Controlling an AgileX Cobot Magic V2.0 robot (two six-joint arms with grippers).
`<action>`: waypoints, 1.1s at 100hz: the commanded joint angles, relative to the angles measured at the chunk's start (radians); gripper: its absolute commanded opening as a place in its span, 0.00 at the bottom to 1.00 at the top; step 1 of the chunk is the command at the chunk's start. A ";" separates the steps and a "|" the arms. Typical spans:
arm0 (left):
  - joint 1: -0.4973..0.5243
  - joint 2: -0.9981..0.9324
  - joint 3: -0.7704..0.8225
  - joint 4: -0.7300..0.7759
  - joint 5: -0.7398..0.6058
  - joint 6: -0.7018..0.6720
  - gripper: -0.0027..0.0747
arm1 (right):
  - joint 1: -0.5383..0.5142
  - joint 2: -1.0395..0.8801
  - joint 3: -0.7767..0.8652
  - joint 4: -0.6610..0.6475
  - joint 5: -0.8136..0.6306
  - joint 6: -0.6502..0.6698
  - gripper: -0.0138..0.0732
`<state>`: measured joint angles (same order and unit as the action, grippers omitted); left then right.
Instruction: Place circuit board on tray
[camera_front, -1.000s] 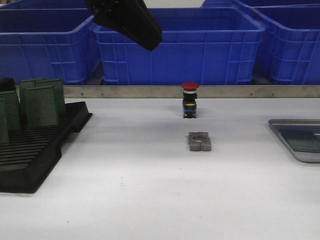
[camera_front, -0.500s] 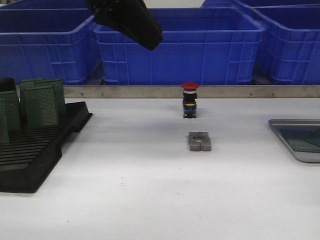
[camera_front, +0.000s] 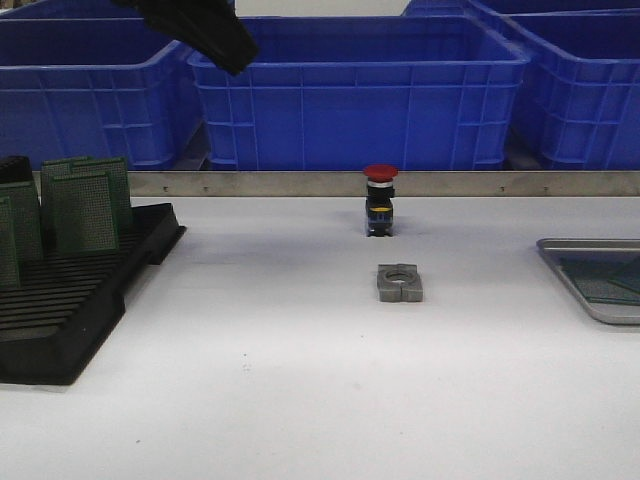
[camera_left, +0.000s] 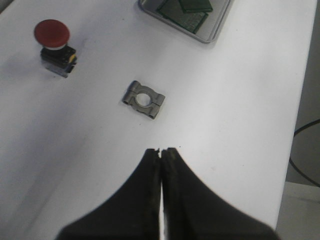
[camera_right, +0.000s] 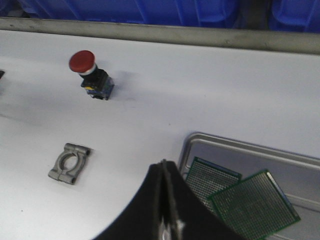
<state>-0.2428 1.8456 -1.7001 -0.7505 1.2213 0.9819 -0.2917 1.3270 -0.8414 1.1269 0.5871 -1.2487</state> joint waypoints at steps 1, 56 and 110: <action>0.019 -0.090 -0.029 -0.047 0.057 -0.037 0.01 | 0.083 -0.098 0.008 0.031 -0.092 -0.014 0.09; 0.037 -0.613 0.511 0.027 -0.599 -0.192 0.01 | 0.502 -0.504 0.306 0.047 -0.593 -0.013 0.09; -0.058 -1.256 1.188 -0.061 -1.125 -0.186 0.01 | 0.501 -1.032 0.538 0.048 -0.557 -0.013 0.09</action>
<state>-0.2810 0.6760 -0.5456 -0.7814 0.2039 0.8047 0.2095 0.3584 -0.3082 1.1635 0.0286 -1.2510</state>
